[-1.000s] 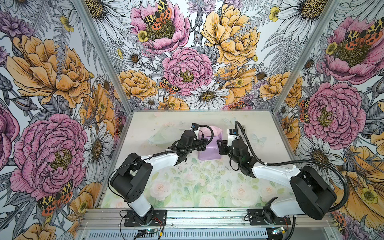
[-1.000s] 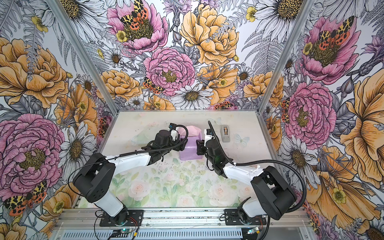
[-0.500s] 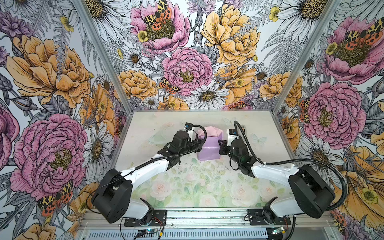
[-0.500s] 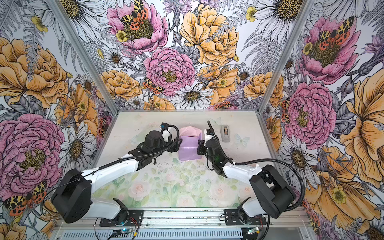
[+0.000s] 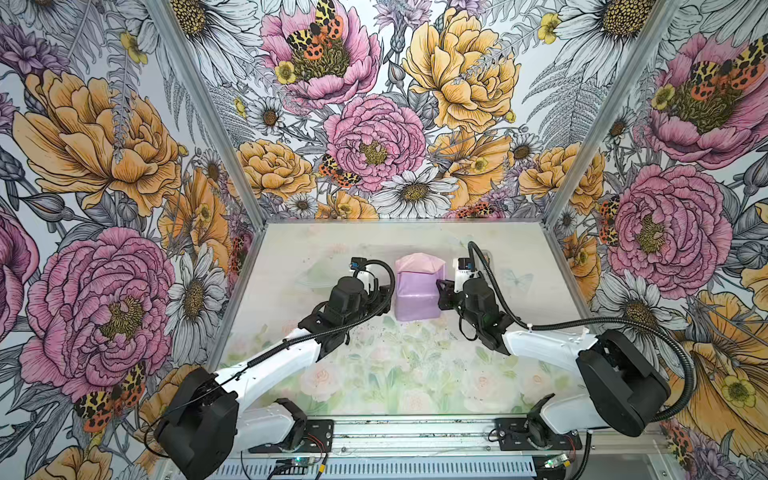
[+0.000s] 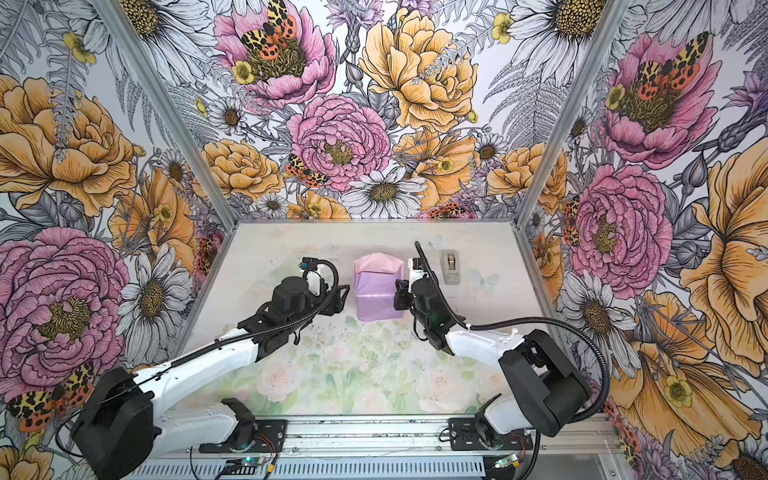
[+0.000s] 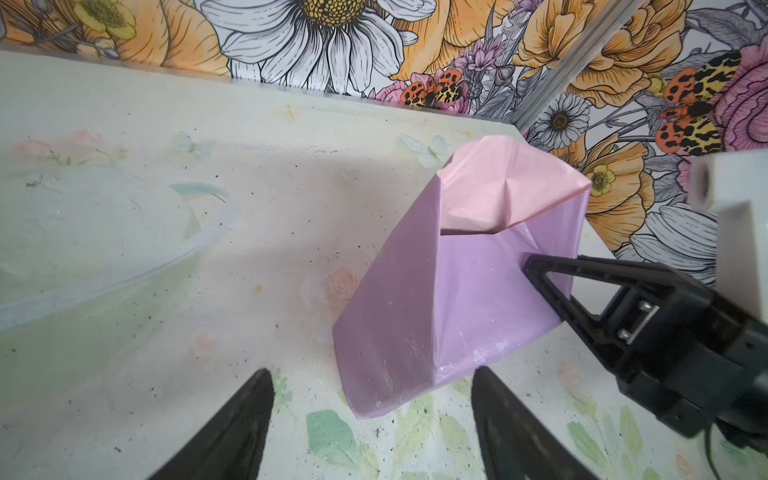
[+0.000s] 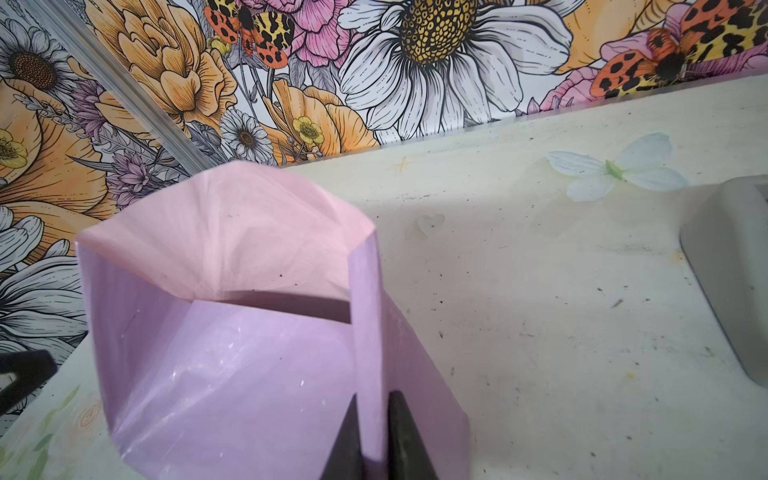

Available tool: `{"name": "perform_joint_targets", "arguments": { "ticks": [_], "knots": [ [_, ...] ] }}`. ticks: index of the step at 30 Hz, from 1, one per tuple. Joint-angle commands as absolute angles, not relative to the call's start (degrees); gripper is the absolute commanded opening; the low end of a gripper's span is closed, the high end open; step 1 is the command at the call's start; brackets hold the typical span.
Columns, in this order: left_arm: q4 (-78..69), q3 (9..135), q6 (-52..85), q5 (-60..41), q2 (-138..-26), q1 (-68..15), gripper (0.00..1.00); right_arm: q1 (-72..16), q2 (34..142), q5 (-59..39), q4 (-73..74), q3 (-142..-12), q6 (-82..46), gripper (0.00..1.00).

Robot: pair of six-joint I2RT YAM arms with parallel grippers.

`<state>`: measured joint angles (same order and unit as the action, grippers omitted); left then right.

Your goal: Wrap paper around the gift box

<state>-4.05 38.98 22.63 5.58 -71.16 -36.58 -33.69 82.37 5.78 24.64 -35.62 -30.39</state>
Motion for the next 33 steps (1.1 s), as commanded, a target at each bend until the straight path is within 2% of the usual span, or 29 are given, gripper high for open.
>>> {"name": "perform_joint_targets", "arguments": {
  "ticks": [1, 14, 33],
  "knots": [
    [-9.1, 39.6, 24.1, 4.9, -74.4, -37.1, 0.75, -34.1, 83.4, 4.4, 23.6, -36.4, -29.5, 0.13],
    [-11.7, 43.6, 24.4, 5.1, -81.9, -38.4, 0.72, -34.1, 83.6, 3.8, 24.9, -35.3, -29.9, 0.13],
    [-12.2, 46.7, 26.5, 10.8, -88.7, -39.8, 0.44, -34.9, 83.1, 4.6, 25.4, -34.2, -29.9, 0.11]
  ]
}}
